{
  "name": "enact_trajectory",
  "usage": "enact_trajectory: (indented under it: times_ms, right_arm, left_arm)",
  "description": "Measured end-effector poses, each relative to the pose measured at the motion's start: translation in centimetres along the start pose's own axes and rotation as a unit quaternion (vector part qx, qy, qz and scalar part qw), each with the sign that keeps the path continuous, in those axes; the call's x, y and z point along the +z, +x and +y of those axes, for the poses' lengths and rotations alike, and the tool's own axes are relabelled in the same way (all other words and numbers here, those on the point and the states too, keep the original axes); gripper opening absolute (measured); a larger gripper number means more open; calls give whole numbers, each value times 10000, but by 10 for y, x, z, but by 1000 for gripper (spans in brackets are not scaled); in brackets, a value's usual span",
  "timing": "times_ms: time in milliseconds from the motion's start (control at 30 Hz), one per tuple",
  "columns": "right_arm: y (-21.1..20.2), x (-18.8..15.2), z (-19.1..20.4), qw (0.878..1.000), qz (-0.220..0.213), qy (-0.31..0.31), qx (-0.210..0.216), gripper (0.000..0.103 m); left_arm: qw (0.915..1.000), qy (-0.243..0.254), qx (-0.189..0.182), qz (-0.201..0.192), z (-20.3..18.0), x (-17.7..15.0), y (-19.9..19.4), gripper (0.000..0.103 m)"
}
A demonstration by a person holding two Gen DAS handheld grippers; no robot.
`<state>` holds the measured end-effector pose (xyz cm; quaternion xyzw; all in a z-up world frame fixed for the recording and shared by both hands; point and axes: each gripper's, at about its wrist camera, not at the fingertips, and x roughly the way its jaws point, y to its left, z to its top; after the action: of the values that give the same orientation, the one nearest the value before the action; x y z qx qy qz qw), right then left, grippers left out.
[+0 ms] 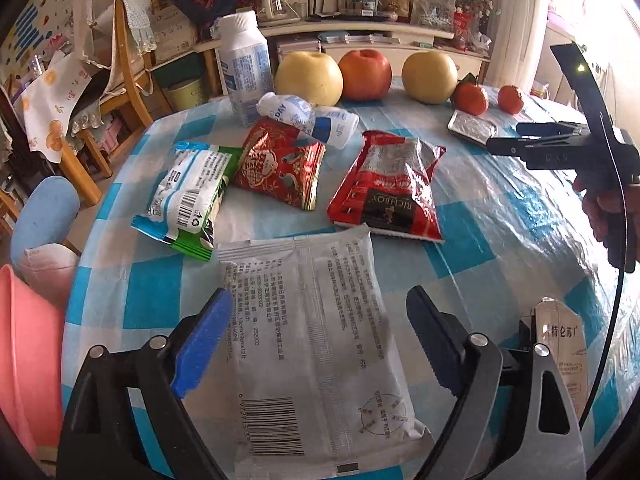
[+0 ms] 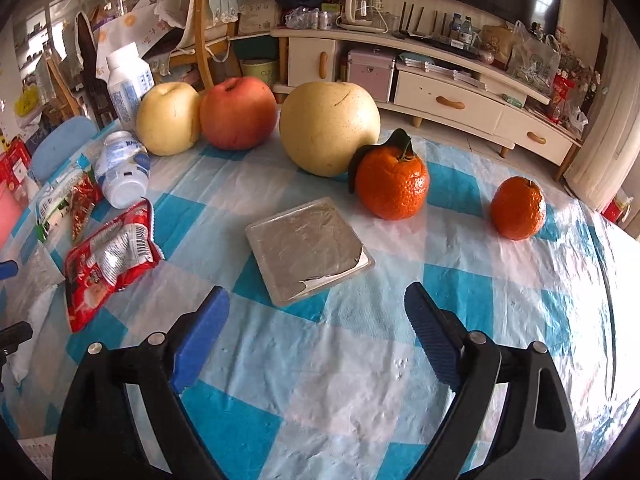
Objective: Collect trash
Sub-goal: 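Lift the tissue pack with the left gripper while the right gripper grasps the foil tray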
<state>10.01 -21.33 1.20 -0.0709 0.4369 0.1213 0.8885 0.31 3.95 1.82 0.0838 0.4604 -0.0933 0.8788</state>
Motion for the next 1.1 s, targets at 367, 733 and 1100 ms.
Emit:
enact_trajectory:
  times_ms: [367, 733, 1100]
  right_arm:
    - [26, 14, 13, 9980, 88, -319, 543, 66]
    - [13, 6, 37, 9987, 50, -310, 409, 65]
    - [-48, -1, 66, 9973, -361, -119, 625, 65]
  left_arm:
    - [9985, 159, 529, 21, -11, -1, 8, 77]
    - [9991, 200, 316, -197, -12, -3, -3, 51]
    - [9974, -497, -479, -218, 21, -5, -14, 37]
